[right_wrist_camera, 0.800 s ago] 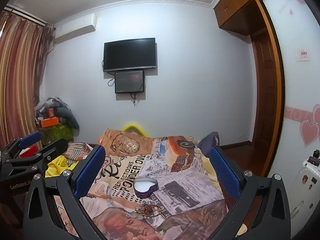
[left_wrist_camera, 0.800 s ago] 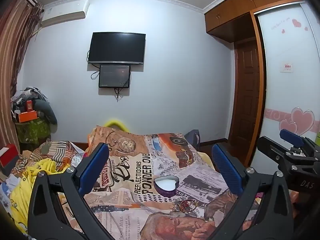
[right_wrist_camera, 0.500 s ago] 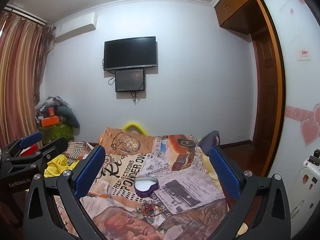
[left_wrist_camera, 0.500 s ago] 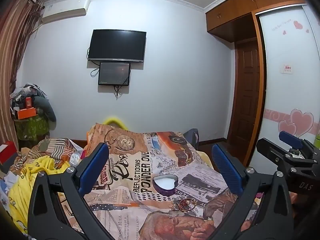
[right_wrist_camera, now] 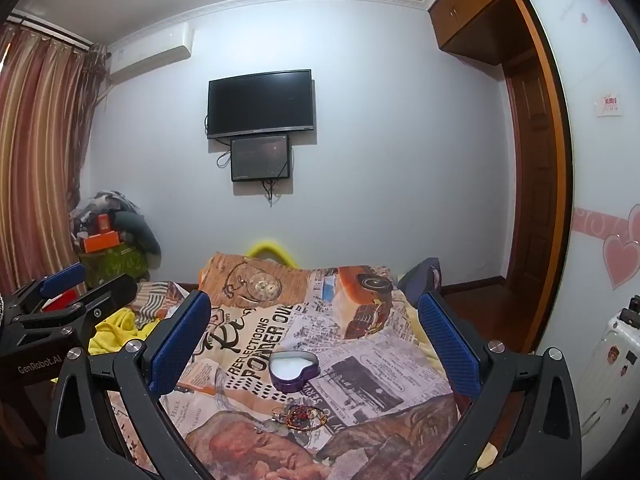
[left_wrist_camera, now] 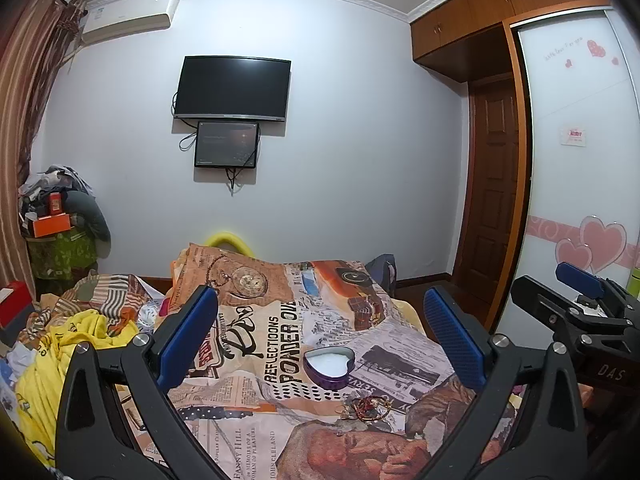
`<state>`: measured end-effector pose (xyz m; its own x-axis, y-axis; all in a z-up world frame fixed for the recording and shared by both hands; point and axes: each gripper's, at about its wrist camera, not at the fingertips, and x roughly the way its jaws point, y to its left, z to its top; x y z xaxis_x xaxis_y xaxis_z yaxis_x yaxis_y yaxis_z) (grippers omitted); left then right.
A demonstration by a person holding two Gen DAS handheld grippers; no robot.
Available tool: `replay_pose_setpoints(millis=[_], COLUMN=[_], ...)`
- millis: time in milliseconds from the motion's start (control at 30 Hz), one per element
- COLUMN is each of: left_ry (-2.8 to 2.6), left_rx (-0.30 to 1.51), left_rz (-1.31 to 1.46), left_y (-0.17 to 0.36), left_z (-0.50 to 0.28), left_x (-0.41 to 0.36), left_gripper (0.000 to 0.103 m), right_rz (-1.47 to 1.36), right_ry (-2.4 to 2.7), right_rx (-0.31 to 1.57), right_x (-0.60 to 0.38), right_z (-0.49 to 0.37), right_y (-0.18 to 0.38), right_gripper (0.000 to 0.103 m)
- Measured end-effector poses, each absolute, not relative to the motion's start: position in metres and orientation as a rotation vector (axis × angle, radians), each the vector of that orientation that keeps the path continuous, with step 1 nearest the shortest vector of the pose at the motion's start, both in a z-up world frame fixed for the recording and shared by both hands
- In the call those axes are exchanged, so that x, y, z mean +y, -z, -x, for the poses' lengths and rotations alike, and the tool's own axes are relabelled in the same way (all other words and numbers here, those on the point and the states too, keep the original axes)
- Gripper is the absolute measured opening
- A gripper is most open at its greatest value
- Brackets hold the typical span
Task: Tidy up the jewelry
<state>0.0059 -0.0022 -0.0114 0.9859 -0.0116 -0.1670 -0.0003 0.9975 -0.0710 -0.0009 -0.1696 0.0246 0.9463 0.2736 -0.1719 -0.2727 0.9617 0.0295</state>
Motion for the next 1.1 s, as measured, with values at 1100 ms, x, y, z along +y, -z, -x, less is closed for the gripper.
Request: replay_pose_setpoints(millis=[1100], left_ry=[0.009], left_rx=[0.190], left_rz=[0.070], left_y=[0.004], left_z=[-0.009], left_x=[0.000], left_gripper=[0.103], right_rz=[-0.006], right_ry=[-0.281], right_rx=[0.184], right_x=[-0.166], right_z=[-0.001], right_y=[-0.015], right_gripper=[0.103])
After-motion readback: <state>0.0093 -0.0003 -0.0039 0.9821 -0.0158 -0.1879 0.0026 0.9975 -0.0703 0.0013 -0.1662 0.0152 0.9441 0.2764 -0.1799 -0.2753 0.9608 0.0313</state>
